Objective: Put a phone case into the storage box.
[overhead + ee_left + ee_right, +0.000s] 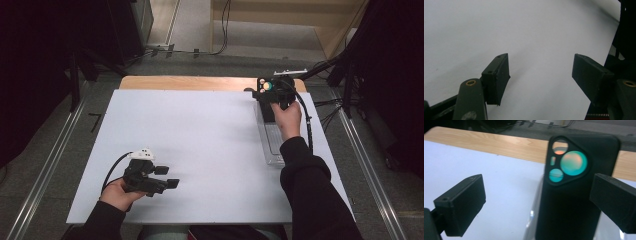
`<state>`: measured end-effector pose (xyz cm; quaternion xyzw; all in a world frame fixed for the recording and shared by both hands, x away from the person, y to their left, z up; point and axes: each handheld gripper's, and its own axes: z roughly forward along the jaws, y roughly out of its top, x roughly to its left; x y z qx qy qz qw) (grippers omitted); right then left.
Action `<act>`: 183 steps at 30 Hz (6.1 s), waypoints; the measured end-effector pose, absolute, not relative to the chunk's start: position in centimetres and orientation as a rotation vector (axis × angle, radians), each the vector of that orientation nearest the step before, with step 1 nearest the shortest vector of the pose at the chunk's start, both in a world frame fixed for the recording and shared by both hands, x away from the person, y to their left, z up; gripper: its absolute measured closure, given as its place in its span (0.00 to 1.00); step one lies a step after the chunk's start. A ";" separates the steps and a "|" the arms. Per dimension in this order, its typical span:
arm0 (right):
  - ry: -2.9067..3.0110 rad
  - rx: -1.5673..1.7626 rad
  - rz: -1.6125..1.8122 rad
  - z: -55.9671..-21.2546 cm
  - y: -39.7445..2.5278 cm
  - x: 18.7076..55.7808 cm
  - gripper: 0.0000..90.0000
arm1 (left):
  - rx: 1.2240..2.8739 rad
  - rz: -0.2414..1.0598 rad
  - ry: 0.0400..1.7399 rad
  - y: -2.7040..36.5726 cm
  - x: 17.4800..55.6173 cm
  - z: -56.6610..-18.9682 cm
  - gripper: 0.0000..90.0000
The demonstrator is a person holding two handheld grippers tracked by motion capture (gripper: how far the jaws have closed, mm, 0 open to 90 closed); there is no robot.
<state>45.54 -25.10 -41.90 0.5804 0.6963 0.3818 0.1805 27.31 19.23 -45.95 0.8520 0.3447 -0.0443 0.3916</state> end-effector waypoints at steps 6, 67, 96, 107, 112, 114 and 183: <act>1.987 1.642 1.056 -41.8 -24.0 45.2 0.00 | 2.157 -0.114 0.881 19.3 27.4 -45.9 0.34; 2.393 1.433 1.253 -43.3 -18.7 34.2 0.13 | 2.139 -0.114 0.868 19.9 27.6 -45.4 0.34; 2.577 1.225 1.277 -45.1 -19.0 28.8 0.13 | 2.143 -0.131 0.825 19.8 27.1 -45.2 0.34; 2.608 1.223 1.233 -45.7 -20.7 26.9 0.13 | 2.131 -0.138 0.825 20.1 26.8 -45.2 0.34; 2.618 1.230 1.227 -46.0 -21.5 26.4 0.13 | 2.130 -0.145 0.822 20.1 26.7 -45.2 0.34; 2.622 1.229 1.221 -46.2 -21.9 26.2 0.13 | 2.128 -0.146 0.823 20.1 26.7 -45.2 0.34; 2.552 1.337 1.138 -48.0 -26.6 24.8 0.13 | 2.133 -0.158 0.837 21.0 26.5 -45.7 0.33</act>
